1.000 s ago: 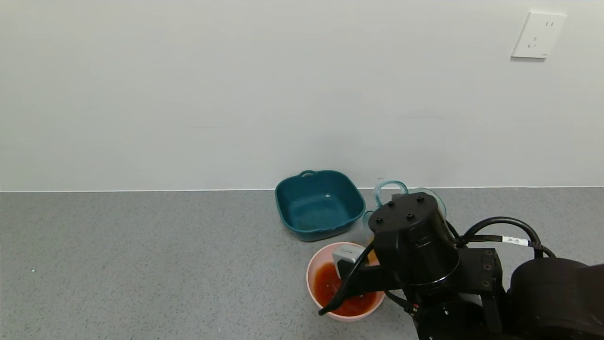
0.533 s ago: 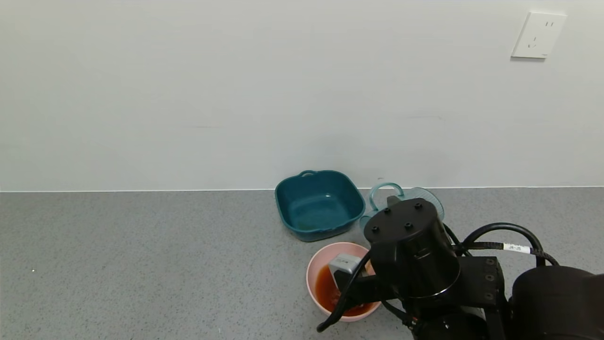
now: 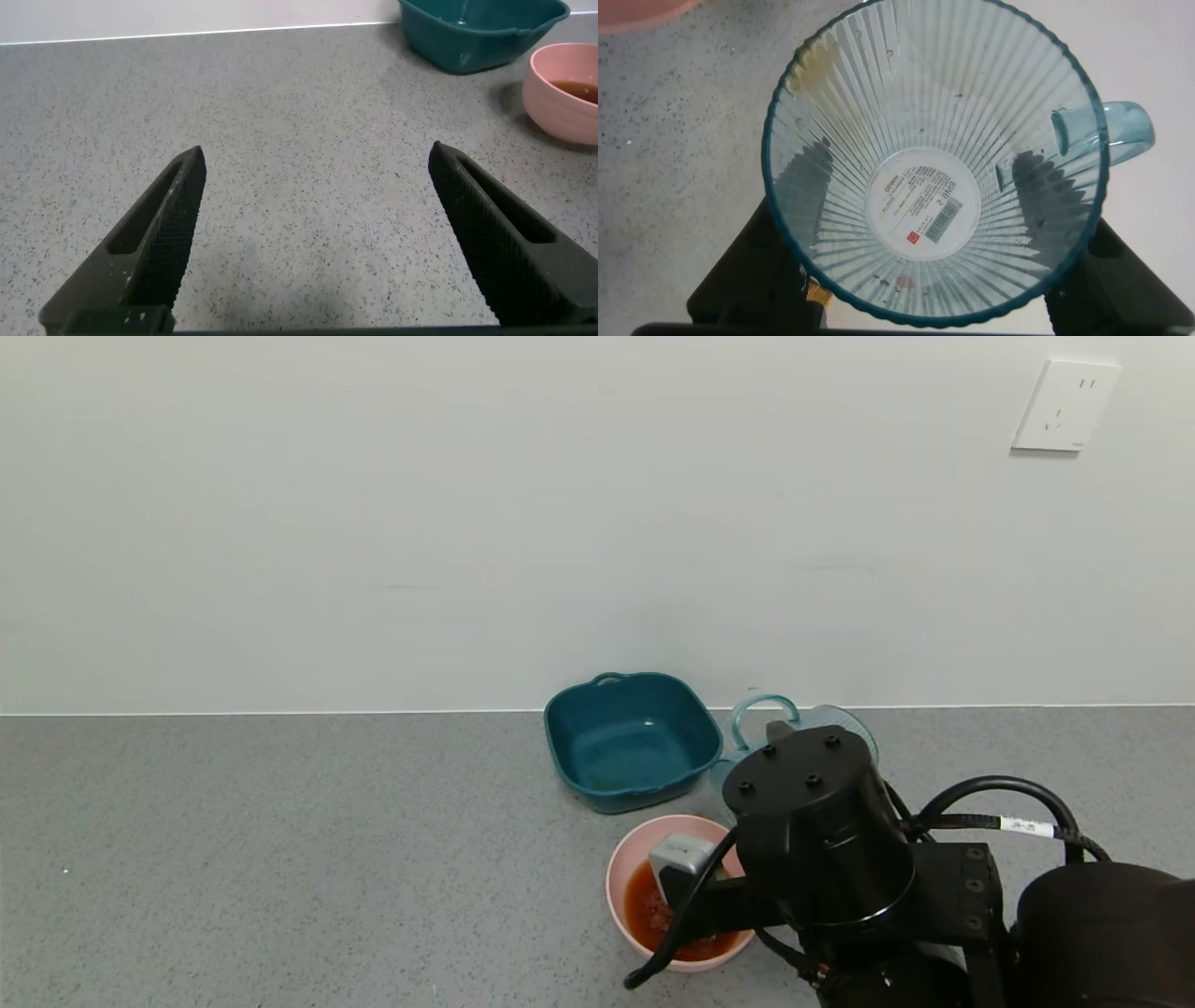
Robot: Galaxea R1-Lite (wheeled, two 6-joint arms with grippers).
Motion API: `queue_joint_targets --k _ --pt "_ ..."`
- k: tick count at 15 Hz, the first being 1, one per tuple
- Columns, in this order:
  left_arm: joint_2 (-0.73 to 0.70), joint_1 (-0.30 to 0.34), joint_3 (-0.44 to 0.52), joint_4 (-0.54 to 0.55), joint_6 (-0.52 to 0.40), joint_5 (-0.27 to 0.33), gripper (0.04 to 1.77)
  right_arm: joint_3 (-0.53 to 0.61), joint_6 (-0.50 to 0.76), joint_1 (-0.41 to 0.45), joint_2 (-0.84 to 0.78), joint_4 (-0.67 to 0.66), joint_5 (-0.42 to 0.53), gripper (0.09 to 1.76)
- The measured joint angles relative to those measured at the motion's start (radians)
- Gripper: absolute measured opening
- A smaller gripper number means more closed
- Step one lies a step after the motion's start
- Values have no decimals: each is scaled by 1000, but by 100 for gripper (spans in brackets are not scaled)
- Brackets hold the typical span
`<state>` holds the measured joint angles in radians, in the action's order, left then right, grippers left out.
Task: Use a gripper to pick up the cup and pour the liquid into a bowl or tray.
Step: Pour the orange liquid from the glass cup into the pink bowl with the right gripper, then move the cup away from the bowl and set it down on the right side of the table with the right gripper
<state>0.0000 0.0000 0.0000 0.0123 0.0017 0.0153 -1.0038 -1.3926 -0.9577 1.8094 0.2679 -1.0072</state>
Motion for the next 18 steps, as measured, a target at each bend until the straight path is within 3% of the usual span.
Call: queue_joint_targets --k 5,11,15,18 --pt "0 0 0 0 0 0 172 12 66 -7 -7 152 11 135" --pt "0 0 0 0 0 0 172 60 226 3 -66 176 12 135" --pt "0 0 0 0 0 0 172 142 401 62 -166 166 21 135" --pt "0 0 0 0 0 0 172 222 526 144 -241 166 119 135"
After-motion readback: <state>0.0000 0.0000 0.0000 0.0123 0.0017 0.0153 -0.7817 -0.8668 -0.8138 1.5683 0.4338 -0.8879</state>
